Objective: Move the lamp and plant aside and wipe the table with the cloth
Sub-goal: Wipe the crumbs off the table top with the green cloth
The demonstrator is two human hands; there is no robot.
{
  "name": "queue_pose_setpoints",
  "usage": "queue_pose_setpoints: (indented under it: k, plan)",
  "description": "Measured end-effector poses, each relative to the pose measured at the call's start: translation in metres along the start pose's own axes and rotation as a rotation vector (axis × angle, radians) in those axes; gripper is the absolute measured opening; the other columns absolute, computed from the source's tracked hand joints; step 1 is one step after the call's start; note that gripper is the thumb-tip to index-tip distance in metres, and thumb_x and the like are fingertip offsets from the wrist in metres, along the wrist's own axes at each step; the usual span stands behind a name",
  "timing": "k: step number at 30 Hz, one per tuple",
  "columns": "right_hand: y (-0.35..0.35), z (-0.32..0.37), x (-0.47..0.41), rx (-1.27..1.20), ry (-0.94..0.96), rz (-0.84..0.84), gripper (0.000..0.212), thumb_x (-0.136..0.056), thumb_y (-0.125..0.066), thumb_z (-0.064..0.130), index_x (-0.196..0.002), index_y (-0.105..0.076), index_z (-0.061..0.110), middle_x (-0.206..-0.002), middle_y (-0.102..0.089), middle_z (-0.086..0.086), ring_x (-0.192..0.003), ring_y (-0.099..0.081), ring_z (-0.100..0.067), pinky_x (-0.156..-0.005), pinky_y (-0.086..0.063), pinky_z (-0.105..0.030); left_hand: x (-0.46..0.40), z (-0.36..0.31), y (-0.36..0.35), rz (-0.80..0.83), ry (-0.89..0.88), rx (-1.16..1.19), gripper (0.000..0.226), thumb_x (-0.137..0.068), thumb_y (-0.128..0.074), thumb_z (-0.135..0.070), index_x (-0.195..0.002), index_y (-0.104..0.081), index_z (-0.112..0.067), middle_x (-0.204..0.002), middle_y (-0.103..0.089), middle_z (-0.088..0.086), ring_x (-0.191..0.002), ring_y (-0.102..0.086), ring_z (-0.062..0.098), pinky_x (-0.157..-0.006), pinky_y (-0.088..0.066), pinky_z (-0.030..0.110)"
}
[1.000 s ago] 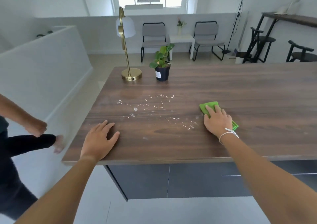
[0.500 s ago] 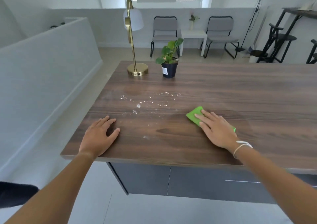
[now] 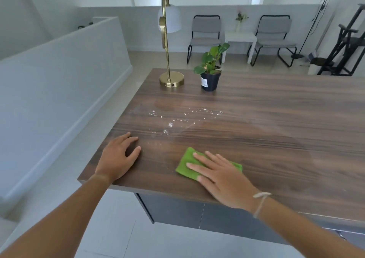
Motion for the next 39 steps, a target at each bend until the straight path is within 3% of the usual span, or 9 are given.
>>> queue_pose_setpoints:
  k: [6,10,14,19,25,28,32,35,39]
  plan:
    - [0.043,-0.155,-0.024,0.079,-0.472,-0.045,0.044,-0.099,-0.027,0.037,-0.144,-0.023,0.041,-0.158,-0.015,0.006,-0.145,-0.015,-0.025,-0.116,-0.011,-0.042,-0.014,0.021,-0.002,0.008,0.128,-0.145,0.052,-0.091,-0.036,-0.048,-0.139,-0.038,-0.028,-0.153,-0.029,0.007,-0.142,-0.02,0.027,-0.117,-0.011,0.047]
    - [0.047,-0.179,-0.11,0.059,-0.642,-0.05,0.047,-0.099,-0.019,0.038,-0.146,-0.021,0.037,-0.16,-0.011,0.003,-0.145,-0.011,-0.029,-0.117,-0.009,-0.042,-0.017,0.026,-0.006,0.015,0.144,-0.149,0.055,-0.09,-0.031,-0.053,-0.141,-0.032,-0.032,-0.155,-0.025,0.003,-0.143,-0.017,0.024,-0.118,-0.01,0.045]
    - [0.012,-0.083,-0.181,-0.005,-0.399,0.014,0.047,-0.1,-0.019,0.038,-0.146,-0.019,0.038,-0.16,-0.007,0.004,-0.146,-0.007,-0.028,-0.118,-0.005,-0.04,-0.019,0.025,-0.006,0.006,0.139,-0.137,0.055,-0.09,-0.033,-0.053,-0.14,-0.033,-0.033,-0.155,-0.025,0.003,-0.143,-0.017,0.023,-0.118,-0.01,0.043]
    - [-0.012,0.009,-0.115,-0.029,0.073,-0.008,0.045,-0.097,-0.021,0.043,-0.142,-0.026,0.044,-0.156,-0.016,0.015,-0.146,-0.013,-0.018,-0.116,-0.004,-0.031,-0.019,0.025,-0.005,0.009,0.138,-0.132,0.055,-0.089,-0.032,-0.053,-0.14,-0.033,-0.033,-0.155,-0.025,0.002,-0.143,-0.018,0.022,-0.118,-0.011,0.042]
    - [0.025,-0.13,-0.136,0.009,-0.381,-0.009,0.044,-0.1,-0.021,0.036,-0.144,-0.022,0.041,-0.159,-0.012,0.009,-0.146,-0.011,-0.022,-0.117,-0.007,-0.038,-0.019,0.024,-0.005,-0.002,0.14,-0.13,0.056,-0.089,-0.03,-0.054,-0.14,-0.032,-0.033,-0.155,-0.025,0.001,-0.143,-0.017,0.02,-0.118,-0.01,0.041]
    - [0.025,-0.13,-0.2,0.06,-0.469,-0.003,0.047,-0.1,-0.017,0.035,-0.147,-0.019,0.036,-0.16,-0.01,0.003,-0.145,-0.012,-0.029,-0.118,-0.011,-0.042,-0.018,0.026,-0.005,-0.002,0.14,-0.13,0.056,-0.088,-0.029,-0.055,-0.141,-0.031,-0.034,-0.155,-0.024,0.0,-0.143,-0.015,0.02,-0.118,-0.008,0.04]
    - [-0.005,-0.045,-0.252,0.051,-0.27,0.038,0.047,-0.1,-0.019,0.037,-0.147,-0.02,0.035,-0.16,-0.009,0.002,-0.146,-0.01,-0.031,-0.117,-0.011,-0.042,-0.019,0.026,-0.005,0.006,0.14,-0.112,0.056,-0.089,-0.028,-0.054,-0.141,-0.03,-0.035,-0.156,-0.023,0.0,-0.144,-0.013,0.02,-0.119,-0.006,0.04]
    - [-0.022,0.011,-0.209,0.03,-0.002,0.035,0.045,-0.1,-0.021,0.04,-0.144,-0.021,0.041,-0.158,-0.011,0.01,-0.146,-0.007,-0.02,-0.117,-0.004,-0.034,-0.018,0.026,-0.003,0.015,0.148,-0.097,0.054,-0.09,-0.029,-0.052,-0.142,-0.03,-0.034,-0.157,-0.021,0.0,-0.145,-0.012,0.02,-0.118,-0.004,0.039]
    - [-0.004,-0.027,-0.13,-0.032,0.035,0.035,0.045,-0.093,-0.009,0.054,-0.137,-0.01,0.056,-0.154,-0.007,0.022,-0.142,-0.001,-0.006,-0.116,0.0,-0.027,-0.017,0.027,0.0,0.037,0.121,0.006,0.052,-0.092,-0.031,-0.048,-0.141,-0.032,-0.031,-0.157,-0.021,0.0,-0.145,-0.011,0.019,-0.119,-0.004,0.038]
Point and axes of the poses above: each hand's wrist, its own x-axis away from the middle knuckle, its own y-axis out of the back of the hand, z = x × y, the point moved 6 cm from there along -x, towards the middle knuckle
